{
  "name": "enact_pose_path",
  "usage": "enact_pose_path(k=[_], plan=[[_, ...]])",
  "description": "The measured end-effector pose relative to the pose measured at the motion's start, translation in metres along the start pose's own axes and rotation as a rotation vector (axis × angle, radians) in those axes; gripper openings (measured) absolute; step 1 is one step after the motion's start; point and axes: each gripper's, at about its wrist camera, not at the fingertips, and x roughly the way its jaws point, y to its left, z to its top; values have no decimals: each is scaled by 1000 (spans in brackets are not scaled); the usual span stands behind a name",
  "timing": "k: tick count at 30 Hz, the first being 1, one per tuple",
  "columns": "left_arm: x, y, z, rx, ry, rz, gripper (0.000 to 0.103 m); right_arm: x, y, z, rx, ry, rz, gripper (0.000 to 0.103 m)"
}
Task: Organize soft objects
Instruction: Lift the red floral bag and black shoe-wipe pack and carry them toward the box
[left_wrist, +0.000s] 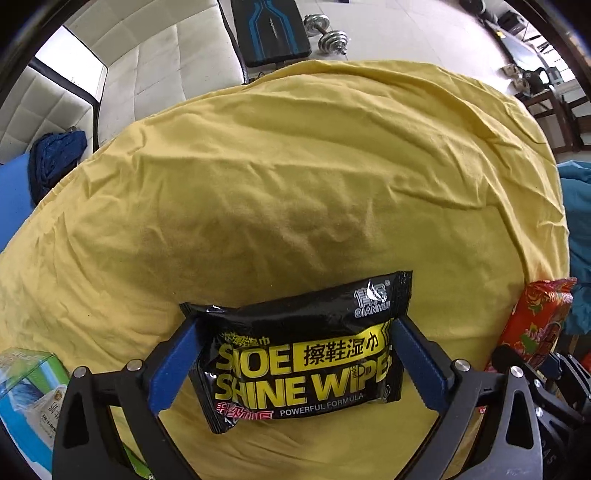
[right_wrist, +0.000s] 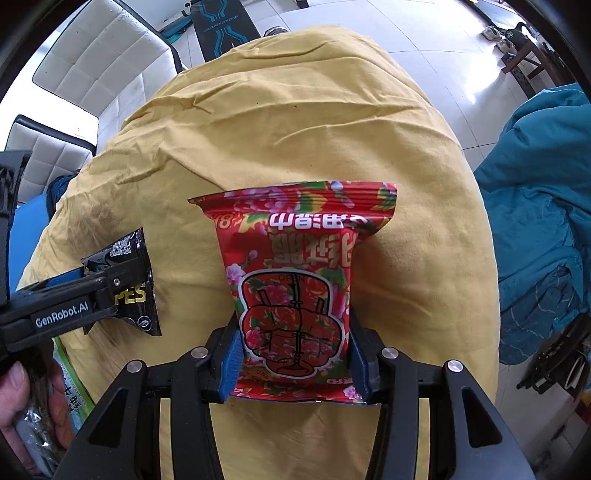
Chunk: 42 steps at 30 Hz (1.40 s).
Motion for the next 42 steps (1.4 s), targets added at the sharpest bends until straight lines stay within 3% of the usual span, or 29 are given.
enact_pose_path(k=[3,8,10,15,19,24,28,31,35,40,42], plan=[[-8,1,-11,3,-28,-7,87,1,0,0,-5,12,14,50],[-7,3,-45,64,8,-30,89,1,-1,-3,-17,30,32,50],[-12,18,-55,-33,22,-47,87,1,-1,-3,-23,29,29,50],[-41,59,-74,-342,4,-275,87,1,2,-2,-26,22,17,50],[-28,74,-87,-528,95,-406,87,2,2,-1,-25,18,13,50],[6,76,-80,-711,212,-404,87,1,5,-4,-27,6,-4,50],[19,83,-76,-833,259,-377,90,2,9,-8,-39,-9,-23,50],[20,76,-57,-731,261,-299,90,2,10,-10,-36,-8,-17,50],[15,41,-54,-359,200,-122,90,0,7,-11,-38,-5,-5,50],[18,-4,-73,118,149,178,93,0,3,-15,-57,-3,-4,50],[14,-8,-78,157,138,209,93,0,4,-17,-66,-3,-8,50]])
